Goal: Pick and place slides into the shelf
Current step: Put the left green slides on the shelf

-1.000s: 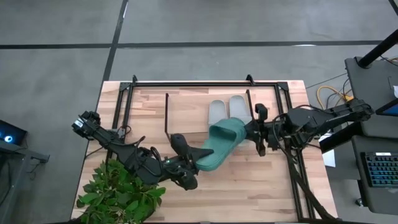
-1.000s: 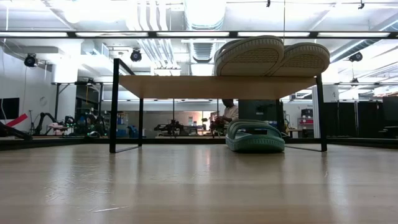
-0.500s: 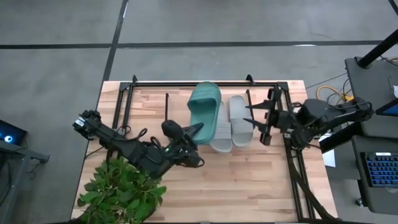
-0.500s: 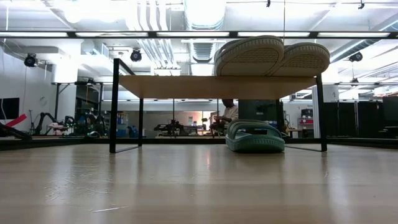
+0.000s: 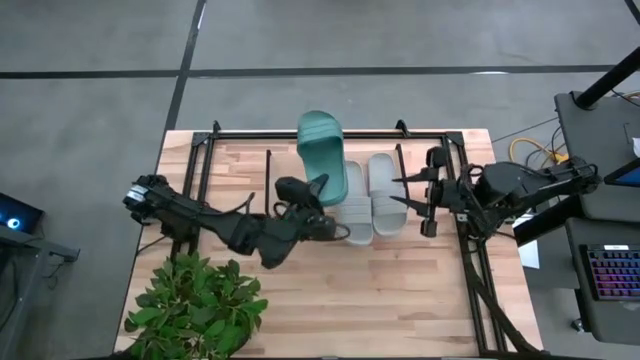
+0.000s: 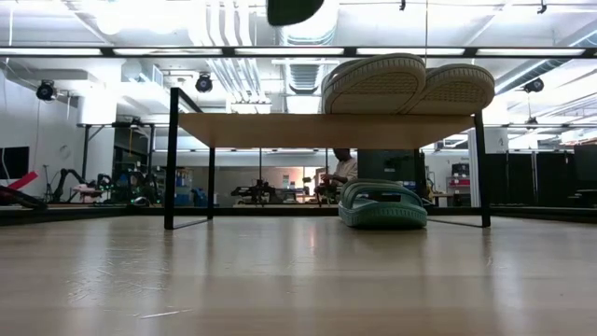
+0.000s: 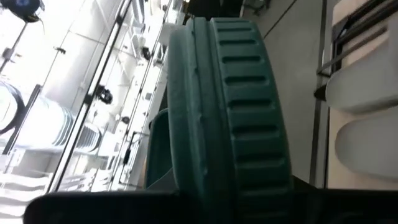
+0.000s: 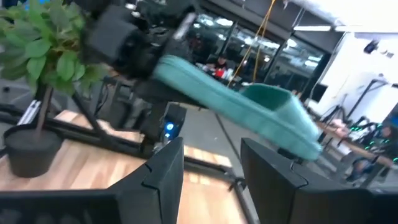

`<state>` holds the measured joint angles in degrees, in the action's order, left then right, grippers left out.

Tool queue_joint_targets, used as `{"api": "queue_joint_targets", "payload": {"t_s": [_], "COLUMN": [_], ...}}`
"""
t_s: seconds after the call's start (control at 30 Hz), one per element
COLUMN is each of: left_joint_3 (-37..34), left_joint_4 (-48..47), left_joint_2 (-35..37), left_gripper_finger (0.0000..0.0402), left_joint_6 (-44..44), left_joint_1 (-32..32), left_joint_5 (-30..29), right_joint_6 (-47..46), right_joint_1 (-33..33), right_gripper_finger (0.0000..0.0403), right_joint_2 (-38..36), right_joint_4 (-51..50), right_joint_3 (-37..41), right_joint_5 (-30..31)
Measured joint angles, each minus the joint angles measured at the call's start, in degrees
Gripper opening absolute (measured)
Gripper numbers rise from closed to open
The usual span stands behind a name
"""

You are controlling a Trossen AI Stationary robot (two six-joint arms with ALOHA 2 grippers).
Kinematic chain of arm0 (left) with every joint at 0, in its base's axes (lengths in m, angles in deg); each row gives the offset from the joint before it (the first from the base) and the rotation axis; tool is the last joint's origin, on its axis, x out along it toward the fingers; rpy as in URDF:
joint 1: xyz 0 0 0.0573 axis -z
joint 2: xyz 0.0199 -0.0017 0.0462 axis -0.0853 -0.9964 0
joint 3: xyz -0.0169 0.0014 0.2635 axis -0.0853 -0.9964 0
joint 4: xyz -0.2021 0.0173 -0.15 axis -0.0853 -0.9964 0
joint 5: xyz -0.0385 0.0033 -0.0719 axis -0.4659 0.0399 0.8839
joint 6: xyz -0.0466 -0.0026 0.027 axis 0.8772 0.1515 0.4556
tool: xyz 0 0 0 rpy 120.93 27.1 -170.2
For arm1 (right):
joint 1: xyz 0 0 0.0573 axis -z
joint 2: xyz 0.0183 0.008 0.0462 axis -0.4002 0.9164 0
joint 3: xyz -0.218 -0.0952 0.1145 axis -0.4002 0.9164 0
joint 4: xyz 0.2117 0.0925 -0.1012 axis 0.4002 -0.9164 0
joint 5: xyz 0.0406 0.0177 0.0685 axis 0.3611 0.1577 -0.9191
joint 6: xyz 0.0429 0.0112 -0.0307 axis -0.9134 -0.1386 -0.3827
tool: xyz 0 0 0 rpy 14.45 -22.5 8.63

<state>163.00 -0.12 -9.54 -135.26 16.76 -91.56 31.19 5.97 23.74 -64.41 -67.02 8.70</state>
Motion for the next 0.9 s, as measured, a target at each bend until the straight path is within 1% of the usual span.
{"api": "queue_joint_targets", "payload": {"t_s": [0.23, 0.37, 0.67, 0.9], "left_joint_3": [-3.9, -7.2, -15.6, -19.1], "left_joint_4": [0.0, 0.0, 0.5, 0.5], "left_joint_2": [-1.3, -2.2, -2.8, -2.8], "left_gripper_finger": [0.0042, 0.0042, 0.0042, 0.0042], "left_joint_6": [0.1, 4.1, 6.5, 5.5], "left_joint_1": [-3.9, -5.9, -7.5, -7.8], "left_joint_5": [0.4, 0.5, 2.5, 2.3], "right_joint_6": [-1.3, -1.5, 1.4, 1.4], "right_joint_1": [-2.0, -3.0, -3.1, -3.1], "right_gripper_finger": [0.0146, 0.0141, 0.0138, 0.0131], "right_joint_2": [0.1, 0.1, -1.1, -3.3], "right_joint_4": [-1.6, -1.9, -2.0, -3.1], "right_joint_3": [2.6, 3.3, 3.5, 3.5], "right_joint_5": [-0.2, -0.2, 0.1, 0.1]}}
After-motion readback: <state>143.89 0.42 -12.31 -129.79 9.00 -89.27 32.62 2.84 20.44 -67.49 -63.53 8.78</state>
